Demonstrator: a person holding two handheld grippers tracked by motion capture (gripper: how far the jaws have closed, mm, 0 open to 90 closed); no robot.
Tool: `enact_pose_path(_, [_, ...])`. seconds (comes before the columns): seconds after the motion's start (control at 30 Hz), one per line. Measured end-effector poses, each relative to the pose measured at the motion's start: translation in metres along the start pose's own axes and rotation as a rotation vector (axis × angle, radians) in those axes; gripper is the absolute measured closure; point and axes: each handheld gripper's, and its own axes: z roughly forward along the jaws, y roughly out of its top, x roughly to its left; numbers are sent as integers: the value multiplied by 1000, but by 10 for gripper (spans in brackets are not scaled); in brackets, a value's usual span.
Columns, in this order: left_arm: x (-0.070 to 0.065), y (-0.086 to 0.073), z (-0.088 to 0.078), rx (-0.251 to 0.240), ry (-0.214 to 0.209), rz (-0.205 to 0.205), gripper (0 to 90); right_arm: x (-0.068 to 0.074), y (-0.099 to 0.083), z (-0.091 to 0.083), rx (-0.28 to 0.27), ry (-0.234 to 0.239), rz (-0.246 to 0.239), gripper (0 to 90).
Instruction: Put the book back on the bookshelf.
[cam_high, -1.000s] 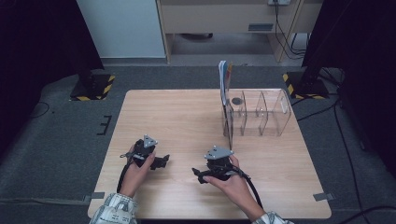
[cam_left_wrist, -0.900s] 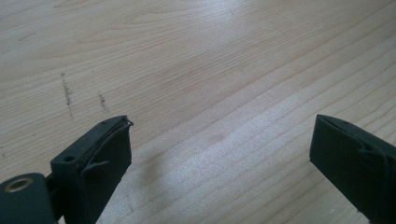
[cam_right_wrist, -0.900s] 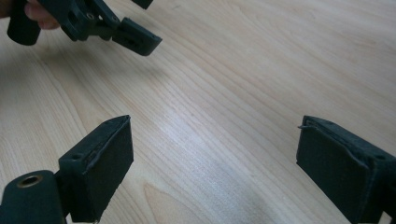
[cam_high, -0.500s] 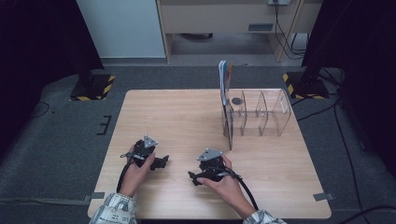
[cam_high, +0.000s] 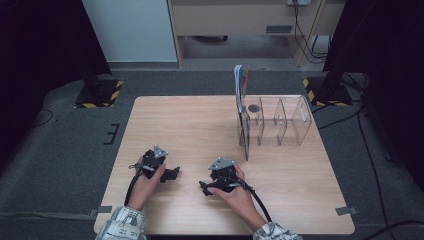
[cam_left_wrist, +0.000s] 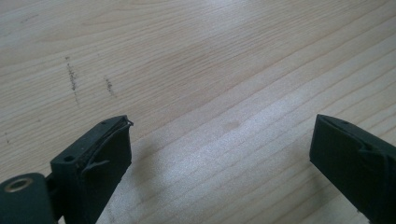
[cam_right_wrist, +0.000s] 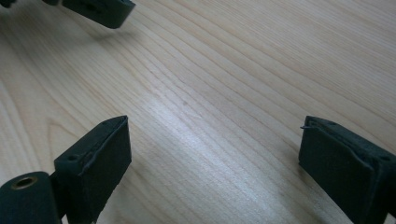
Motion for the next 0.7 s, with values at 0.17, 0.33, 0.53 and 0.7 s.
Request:
enact_pose_path(0.17, [0,0,1,5,-1,-6,50,-3,1,3,11,-21,32,90])
enact_pose_path(0.33, [0,-1,2,10,-2,-5,50,-1,2,4,23,-46,29,79])
enact_pose_path(0.53, [0,-1,3,14,-6,-5,47,2,3,6,39,-64,12,60])
enact_pose_path(0.7, [0,-1,4,13,-15,-10,36,2,2,5,39,-68,16,58])
